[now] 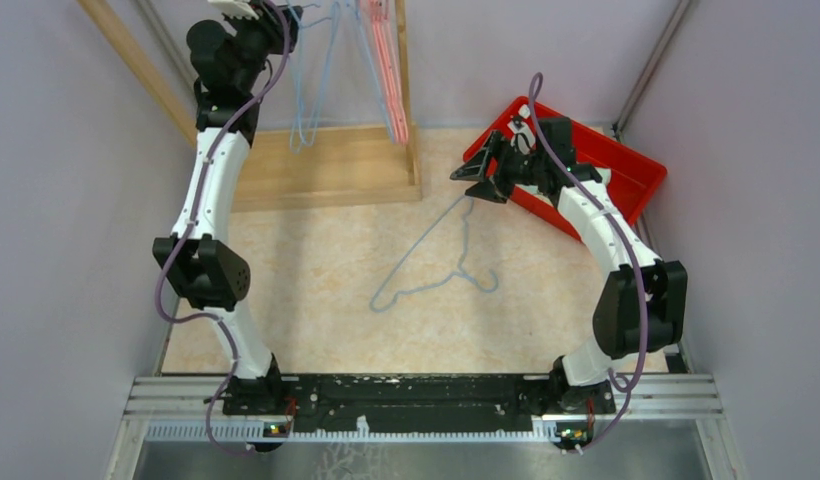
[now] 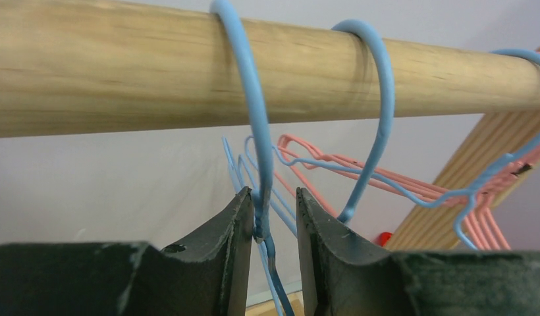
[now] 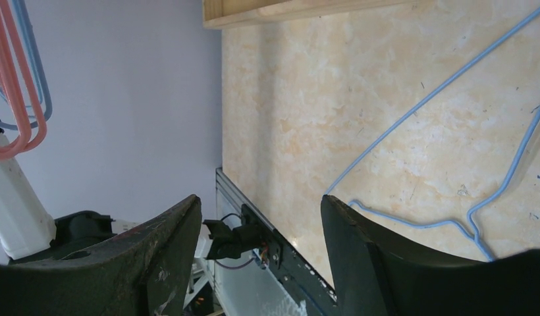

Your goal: Organize the hangers

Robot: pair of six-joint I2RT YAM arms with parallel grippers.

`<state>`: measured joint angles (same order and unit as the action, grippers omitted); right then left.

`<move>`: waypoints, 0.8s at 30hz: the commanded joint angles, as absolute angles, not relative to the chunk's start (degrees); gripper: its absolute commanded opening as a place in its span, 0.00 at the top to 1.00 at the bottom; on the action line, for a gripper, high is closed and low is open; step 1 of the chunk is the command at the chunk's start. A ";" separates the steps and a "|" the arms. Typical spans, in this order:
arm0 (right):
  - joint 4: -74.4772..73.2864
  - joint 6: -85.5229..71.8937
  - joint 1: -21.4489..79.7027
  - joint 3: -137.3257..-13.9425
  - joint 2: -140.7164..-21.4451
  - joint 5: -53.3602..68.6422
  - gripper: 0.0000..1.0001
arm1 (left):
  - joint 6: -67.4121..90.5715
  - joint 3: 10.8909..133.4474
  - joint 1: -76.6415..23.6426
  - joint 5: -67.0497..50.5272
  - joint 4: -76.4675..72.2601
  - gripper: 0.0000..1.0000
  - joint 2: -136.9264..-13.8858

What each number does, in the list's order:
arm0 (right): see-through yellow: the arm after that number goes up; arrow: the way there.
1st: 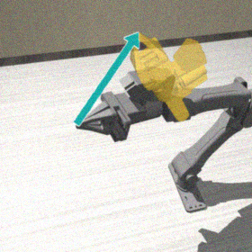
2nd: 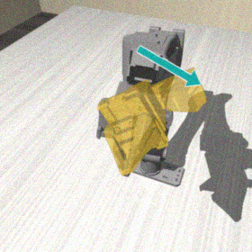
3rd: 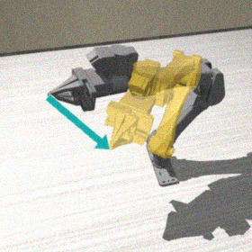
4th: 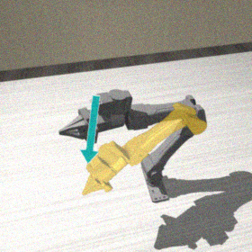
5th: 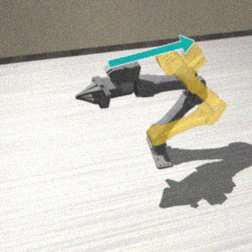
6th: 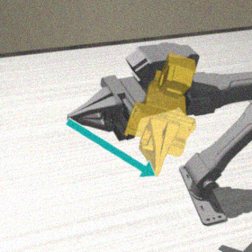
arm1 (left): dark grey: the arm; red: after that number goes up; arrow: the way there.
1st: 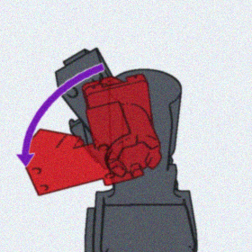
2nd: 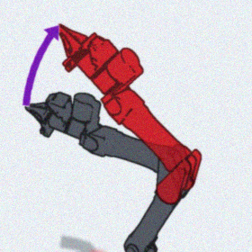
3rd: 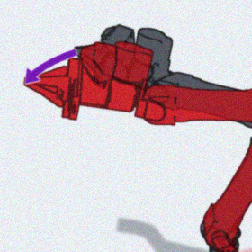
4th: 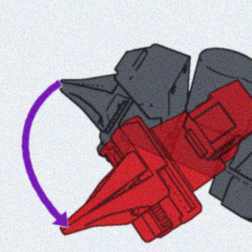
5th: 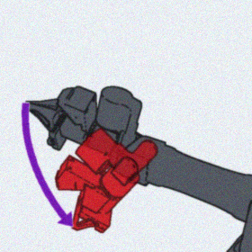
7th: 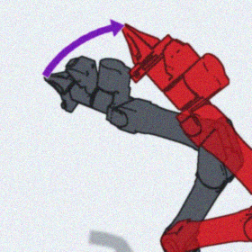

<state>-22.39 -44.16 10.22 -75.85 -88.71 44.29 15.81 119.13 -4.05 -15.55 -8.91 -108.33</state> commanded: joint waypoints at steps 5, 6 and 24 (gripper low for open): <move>-19.14 -44.38 10.11 -76.03 -87.24 45.33 0.33 | 15.18 121.29 -11.08 -17.58 -5.11 0.64 -112.46; -19.12 -44.38 10.11 -75.86 -87.19 45.35 0.33 | 14.85 121.56 -11.82 -17.42 -4.76 0.64 -112.90; -17.86 -44.52 10.10 -75.59 -87.80 46.23 0.33 | 8.43 115.27 -13.75 -13.60 -4.46 0.19 -102.96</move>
